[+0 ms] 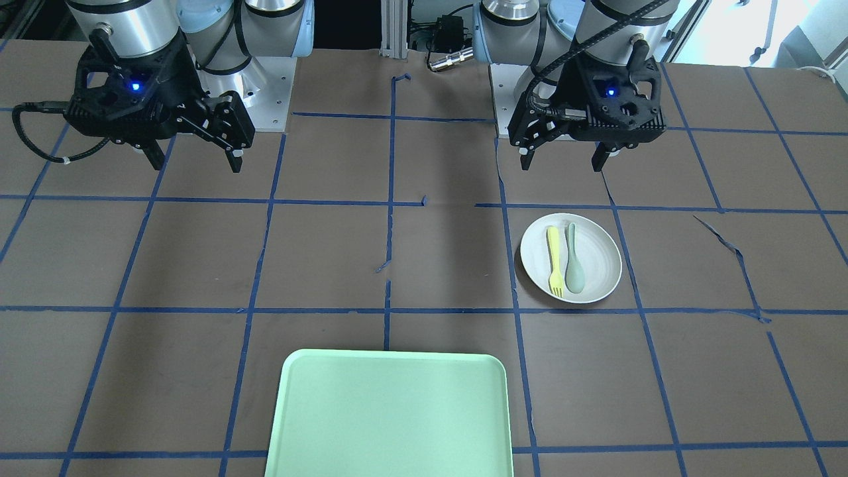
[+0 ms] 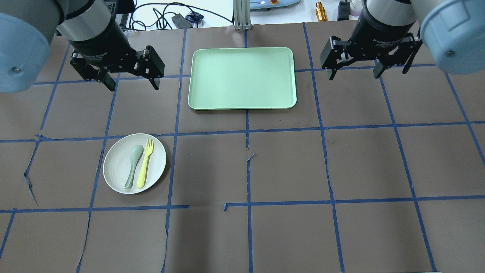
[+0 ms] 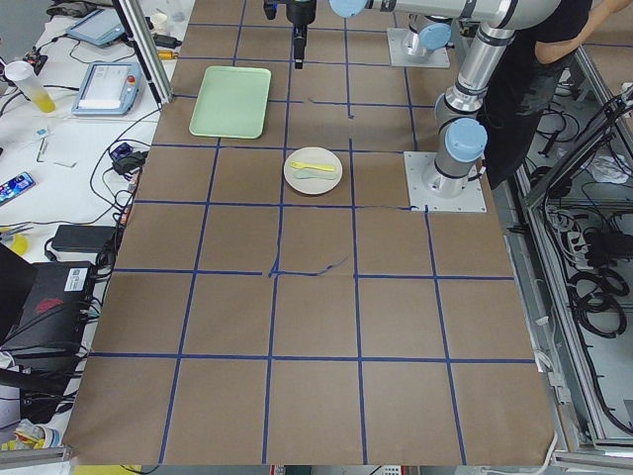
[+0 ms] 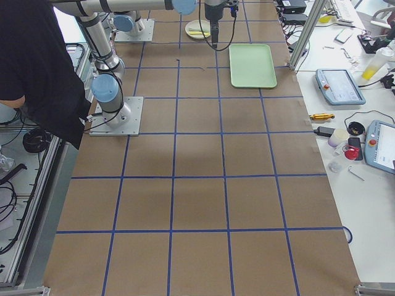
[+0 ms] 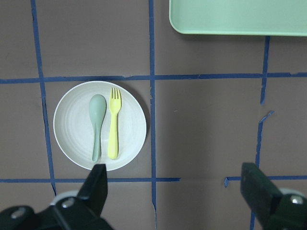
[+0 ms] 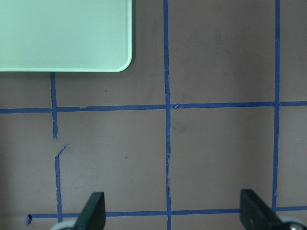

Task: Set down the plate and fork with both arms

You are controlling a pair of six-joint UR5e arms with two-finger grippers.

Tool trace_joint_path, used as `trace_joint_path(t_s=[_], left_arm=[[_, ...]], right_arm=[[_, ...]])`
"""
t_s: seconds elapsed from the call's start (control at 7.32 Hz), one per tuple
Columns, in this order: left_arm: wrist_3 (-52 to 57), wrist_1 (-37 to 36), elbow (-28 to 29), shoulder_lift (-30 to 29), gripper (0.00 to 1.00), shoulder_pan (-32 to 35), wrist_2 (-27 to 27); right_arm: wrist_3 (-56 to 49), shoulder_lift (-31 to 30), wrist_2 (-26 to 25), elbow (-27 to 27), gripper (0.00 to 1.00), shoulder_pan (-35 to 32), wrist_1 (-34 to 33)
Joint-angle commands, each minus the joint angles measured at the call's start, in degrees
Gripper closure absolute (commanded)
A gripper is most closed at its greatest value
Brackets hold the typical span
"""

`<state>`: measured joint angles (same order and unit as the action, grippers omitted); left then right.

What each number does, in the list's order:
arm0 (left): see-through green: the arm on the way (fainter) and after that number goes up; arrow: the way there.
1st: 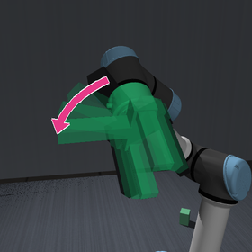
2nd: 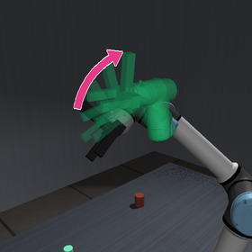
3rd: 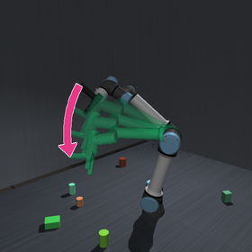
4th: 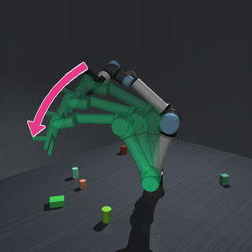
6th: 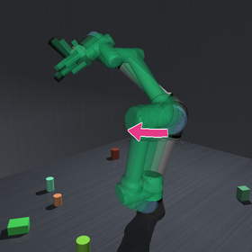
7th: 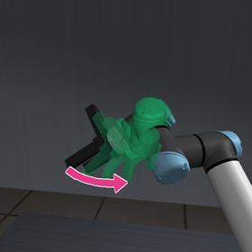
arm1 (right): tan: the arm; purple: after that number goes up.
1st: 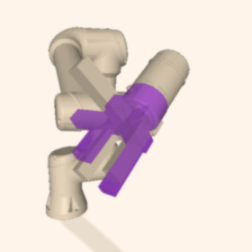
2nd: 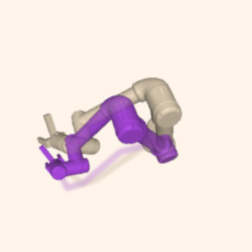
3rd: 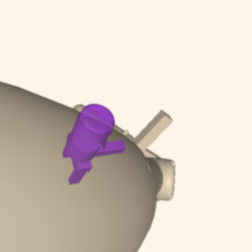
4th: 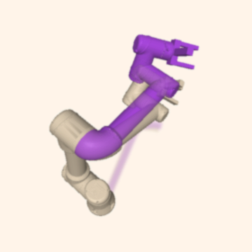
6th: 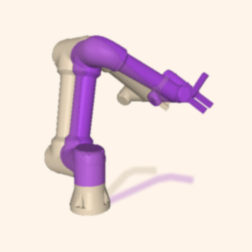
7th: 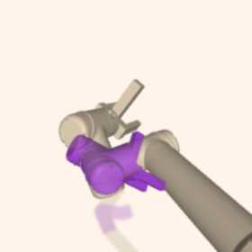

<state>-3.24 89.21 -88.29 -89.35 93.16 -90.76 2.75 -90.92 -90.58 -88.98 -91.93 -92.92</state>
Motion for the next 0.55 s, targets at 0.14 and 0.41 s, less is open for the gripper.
trace_joint_path(t_s=[0.14,0.41], left_arm=[[-0.01,-0.01,-0.22,-0.03,0.00,0.00,-0.03],[-0.01,-0.01,-0.22,-0.21,0.00,0.00,-0.11]], right_arm=[[0.07,-0.13,0.05,0.12,0.00,0.00,0.02],[-0.11,-0.31,-0.04,0.12,0.00,0.00,0.11]])
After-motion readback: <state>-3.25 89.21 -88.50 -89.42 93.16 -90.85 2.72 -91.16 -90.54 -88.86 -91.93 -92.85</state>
